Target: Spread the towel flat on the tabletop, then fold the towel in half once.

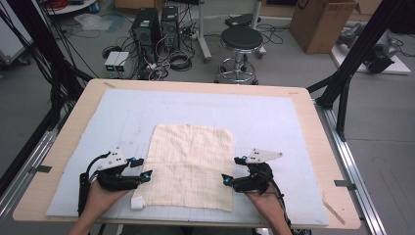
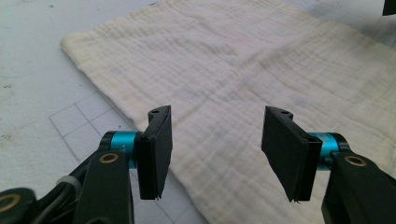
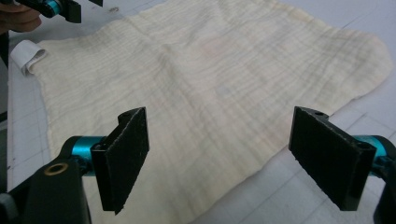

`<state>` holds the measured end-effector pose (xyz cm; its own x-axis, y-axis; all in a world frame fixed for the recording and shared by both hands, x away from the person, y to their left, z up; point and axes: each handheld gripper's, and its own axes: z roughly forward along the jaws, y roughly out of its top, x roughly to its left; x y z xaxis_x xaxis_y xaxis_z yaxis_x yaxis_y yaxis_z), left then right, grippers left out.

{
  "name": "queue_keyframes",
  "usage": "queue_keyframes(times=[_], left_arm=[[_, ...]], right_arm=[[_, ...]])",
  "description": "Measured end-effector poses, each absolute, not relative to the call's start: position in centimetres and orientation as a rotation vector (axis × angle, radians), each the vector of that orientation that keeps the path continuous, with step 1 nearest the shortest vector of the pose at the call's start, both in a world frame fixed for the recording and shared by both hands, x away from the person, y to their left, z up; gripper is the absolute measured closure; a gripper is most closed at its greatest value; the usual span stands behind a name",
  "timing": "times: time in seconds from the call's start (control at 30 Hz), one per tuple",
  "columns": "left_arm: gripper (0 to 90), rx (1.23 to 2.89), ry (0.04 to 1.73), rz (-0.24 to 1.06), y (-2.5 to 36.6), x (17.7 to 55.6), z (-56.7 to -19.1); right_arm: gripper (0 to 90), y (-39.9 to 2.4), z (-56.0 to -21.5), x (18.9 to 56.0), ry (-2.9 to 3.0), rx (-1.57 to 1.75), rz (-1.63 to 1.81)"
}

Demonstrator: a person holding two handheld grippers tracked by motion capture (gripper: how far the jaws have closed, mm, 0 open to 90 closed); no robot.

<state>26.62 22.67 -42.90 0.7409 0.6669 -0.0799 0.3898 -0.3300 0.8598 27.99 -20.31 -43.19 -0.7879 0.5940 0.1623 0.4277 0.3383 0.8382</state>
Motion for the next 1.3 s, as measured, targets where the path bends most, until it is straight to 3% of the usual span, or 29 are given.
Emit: queue_keyframes(times=[0.43, 0.63, 1.0, 1.3], left_arm=[[43.2, 1.961, 0.816, 0.329, 23.1, 27.1, -42.9], [47.5, 1.978, 0.828, 0.296, 23.4, 28.5, -42.5], [54.0, 1.938, 0.901, 0.312, 22.8, 34.1, -41.9], [57.6, 1.932, 0.986, 0.372, 22.4, 38.9, -41.2]], right_arm=[[20.2, -20.5, -43.2, 29.0, 2.43, 0.955, 1.423], [23.9, -20.5, -42.5, 30.8, 2.413, 0.942, 1.371], [50.6, -21.2, -41.9, 35.5, 2.329, 1.043, 1.326], [60.9, -20.8, -41.6, 39.8, 2.36, 1.121, 1.241]])
